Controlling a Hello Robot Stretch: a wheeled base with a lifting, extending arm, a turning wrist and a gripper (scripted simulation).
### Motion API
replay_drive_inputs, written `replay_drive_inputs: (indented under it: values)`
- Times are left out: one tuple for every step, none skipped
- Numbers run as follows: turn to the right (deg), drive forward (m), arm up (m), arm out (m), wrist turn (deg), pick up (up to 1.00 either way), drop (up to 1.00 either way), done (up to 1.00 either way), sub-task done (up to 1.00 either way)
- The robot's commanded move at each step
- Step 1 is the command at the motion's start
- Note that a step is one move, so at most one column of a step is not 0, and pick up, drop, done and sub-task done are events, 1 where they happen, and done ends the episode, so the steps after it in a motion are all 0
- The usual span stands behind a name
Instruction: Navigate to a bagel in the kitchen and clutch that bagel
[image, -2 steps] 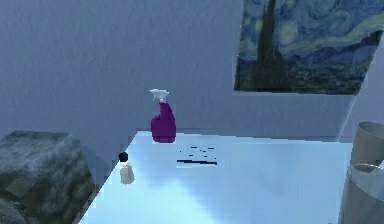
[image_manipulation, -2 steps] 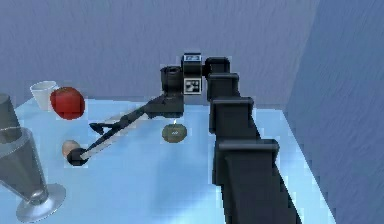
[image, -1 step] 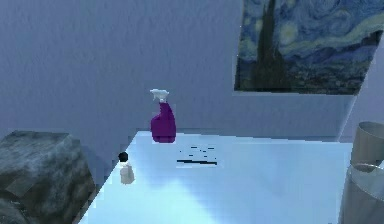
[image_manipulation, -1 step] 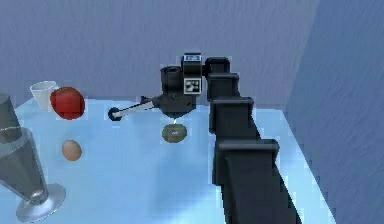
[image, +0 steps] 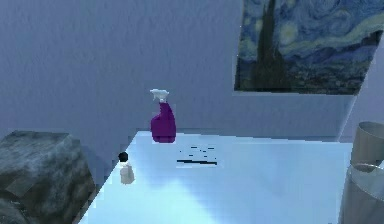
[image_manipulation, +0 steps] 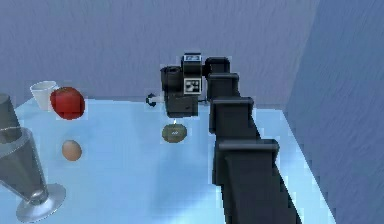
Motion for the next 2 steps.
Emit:
replay_drive_inputs:
  values:
    - [0.0, 0.0, -0.14, 0.0, 0.0, 0.0, 0.0, 0.0, 0.0]
    - [0.0, 0.0, 0.0, 0.0, 0.0, 1.0, 0.0, 0.0, 0.0]
